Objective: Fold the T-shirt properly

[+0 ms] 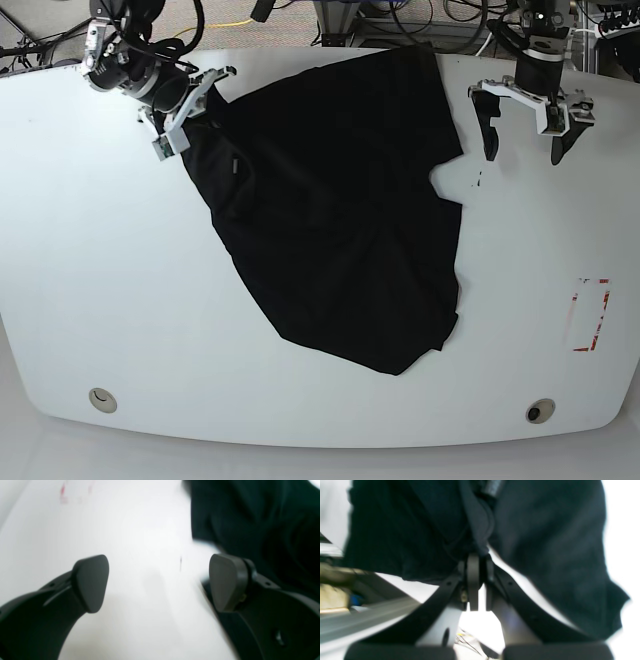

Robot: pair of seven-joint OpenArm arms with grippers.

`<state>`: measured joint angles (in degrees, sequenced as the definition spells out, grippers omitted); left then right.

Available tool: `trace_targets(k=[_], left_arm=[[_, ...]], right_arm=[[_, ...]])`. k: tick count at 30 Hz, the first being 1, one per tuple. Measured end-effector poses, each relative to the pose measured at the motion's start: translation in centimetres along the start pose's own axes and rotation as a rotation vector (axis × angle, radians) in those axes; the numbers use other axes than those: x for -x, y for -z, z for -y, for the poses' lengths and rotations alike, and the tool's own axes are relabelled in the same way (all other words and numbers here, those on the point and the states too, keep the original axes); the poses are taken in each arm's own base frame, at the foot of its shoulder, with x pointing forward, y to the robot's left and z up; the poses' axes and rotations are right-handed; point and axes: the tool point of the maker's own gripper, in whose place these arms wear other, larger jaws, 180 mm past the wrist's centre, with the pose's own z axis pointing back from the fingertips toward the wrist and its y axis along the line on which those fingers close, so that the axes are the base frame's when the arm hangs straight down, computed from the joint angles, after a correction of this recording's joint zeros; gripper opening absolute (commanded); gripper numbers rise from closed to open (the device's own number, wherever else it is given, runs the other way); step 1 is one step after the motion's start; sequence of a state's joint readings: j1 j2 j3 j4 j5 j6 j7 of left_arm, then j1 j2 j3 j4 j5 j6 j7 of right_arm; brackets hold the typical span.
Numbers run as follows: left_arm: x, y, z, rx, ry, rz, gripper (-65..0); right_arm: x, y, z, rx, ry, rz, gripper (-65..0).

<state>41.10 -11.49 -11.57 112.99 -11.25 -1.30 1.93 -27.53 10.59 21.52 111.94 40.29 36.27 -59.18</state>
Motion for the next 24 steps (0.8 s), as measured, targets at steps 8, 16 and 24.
trace_targets(k=[8, 16, 24], left_arm=[[-0.8, 3.6, 0.2, -0.030, -0.055, -0.071, -5.0], [-3.0, 7.6, 1.5, -0.020, -0.135, -0.116, -4.6], [-2.8, 12.4, 5.7, 0.135, -0.165, -0.237, -5.0]], right_arm=[[1.9, -4.2, 4.6, 0.158, 0.035, -0.001, -65.0], [2.5, -6.5, 6.9, 0.254, 0.064, 0.004, -65.0], [2.9, -6.3, 6.6, 0.242, 0.070, -0.006, -65.0]])
